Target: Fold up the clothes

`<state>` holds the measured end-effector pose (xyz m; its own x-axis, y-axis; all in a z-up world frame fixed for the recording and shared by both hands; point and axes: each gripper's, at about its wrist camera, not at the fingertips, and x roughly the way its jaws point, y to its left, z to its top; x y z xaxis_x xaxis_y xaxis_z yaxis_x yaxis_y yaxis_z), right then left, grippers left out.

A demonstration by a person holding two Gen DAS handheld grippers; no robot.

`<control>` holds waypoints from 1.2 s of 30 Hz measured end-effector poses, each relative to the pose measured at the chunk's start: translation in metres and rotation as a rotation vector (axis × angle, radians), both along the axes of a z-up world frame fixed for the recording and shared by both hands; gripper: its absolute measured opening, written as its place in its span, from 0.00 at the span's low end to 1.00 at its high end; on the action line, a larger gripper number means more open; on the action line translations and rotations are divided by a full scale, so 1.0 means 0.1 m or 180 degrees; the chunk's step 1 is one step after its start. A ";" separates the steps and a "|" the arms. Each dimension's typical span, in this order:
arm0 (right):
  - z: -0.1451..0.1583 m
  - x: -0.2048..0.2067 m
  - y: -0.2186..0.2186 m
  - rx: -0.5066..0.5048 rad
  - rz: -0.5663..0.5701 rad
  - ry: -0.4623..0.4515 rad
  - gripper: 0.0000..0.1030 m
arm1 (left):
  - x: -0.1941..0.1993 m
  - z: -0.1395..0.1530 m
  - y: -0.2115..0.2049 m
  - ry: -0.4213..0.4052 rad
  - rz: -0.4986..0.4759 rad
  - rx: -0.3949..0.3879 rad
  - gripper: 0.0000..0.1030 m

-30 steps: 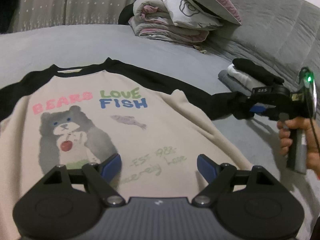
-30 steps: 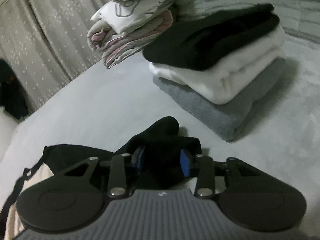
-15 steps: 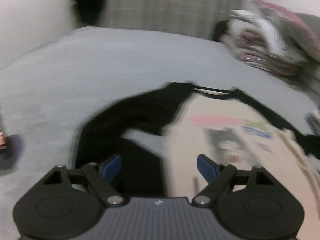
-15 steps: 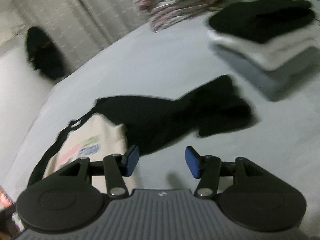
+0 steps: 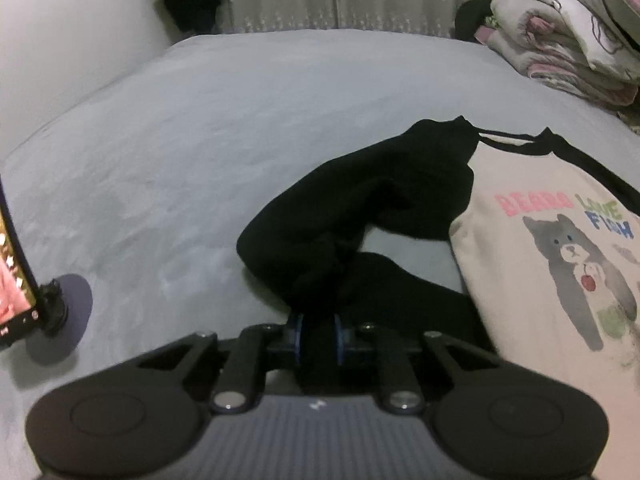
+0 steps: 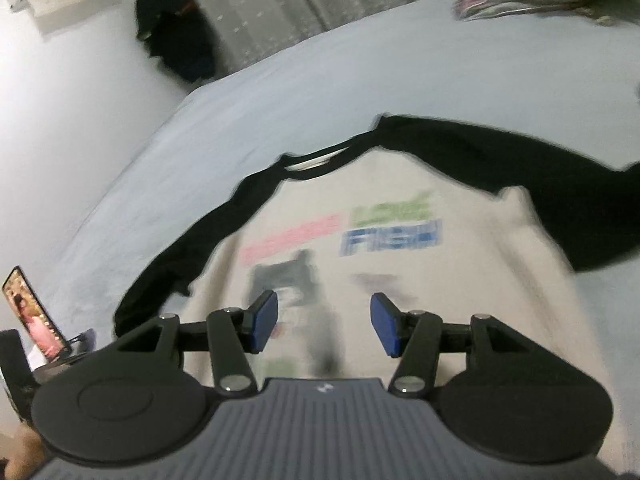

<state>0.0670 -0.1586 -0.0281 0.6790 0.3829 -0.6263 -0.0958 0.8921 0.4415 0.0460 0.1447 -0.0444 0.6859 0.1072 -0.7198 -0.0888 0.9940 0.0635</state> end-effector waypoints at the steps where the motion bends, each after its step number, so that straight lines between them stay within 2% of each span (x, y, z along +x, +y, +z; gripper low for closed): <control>1: 0.01 0.04 0.11 -0.0016 0.0044 0.0007 0.54 | 0.01 0.03 0.00 -0.0007 -0.0021 -0.0003 0.13; 3: 0.03 0.10 0.29 -0.0064 0.0131 0.0002 0.54 | 0.04 0.10 0.04 -0.0058 -0.0017 -0.0028 0.12; 5: 0.06 0.17 0.46 -0.0095 0.0216 -0.0017 0.54 | 0.04 0.21 0.14 -0.0207 0.0125 0.0068 0.12; 10: 0.12 0.33 0.76 -0.0177 0.0358 -0.0065 0.54 | 0.03 0.44 0.37 -0.0630 0.0598 0.0656 0.13; 12: 0.13 0.39 0.83 -0.0194 0.0387 -0.0072 0.54 | 0.04 0.47 0.44 -0.0701 0.0767 0.0816 0.15; 14: 0.13 0.45 0.88 -0.0235 0.0412 -0.0089 0.54 | 0.06 0.46 0.50 -0.0633 0.0857 0.0739 0.20; 16: 0.12 0.53 0.92 -0.0286 0.0430 -0.0112 0.54 | 0.06 0.47 0.54 -0.0575 0.0838 0.0493 0.23; 18: 0.11 0.62 0.95 -0.0347 0.0427 -0.0149 0.54 | 0.06 0.50 0.54 -0.0589 0.0796 0.0322 0.38; 21: 0.10 0.80 0.95 -0.0415 0.0429 -0.0225 0.54 | 0.07 0.50 0.55 -0.0665 0.0717 0.0219 0.49; 25: 0.09 1.07 0.91 -0.0466 0.0453 -0.0327 0.56 | 0.25 0.38 0.59 -0.0602 0.0709 0.0277 0.52; 28: 0.04 1.29 0.88 -0.0534 0.0521 -0.0425 0.62 | 0.40 0.32 0.66 -0.0593 0.0745 0.0280 0.61; 33: -0.06 1.72 0.92 -0.1038 0.0778 -0.0647 0.62 | 0.73 0.24 0.79 -0.0323 0.0576 0.0111 0.62; 36: -0.15 1.97 0.92 -0.1171 0.0904 -0.0732 0.62 | 0.85 0.15 0.87 -0.0156 0.0506 -0.0011 0.62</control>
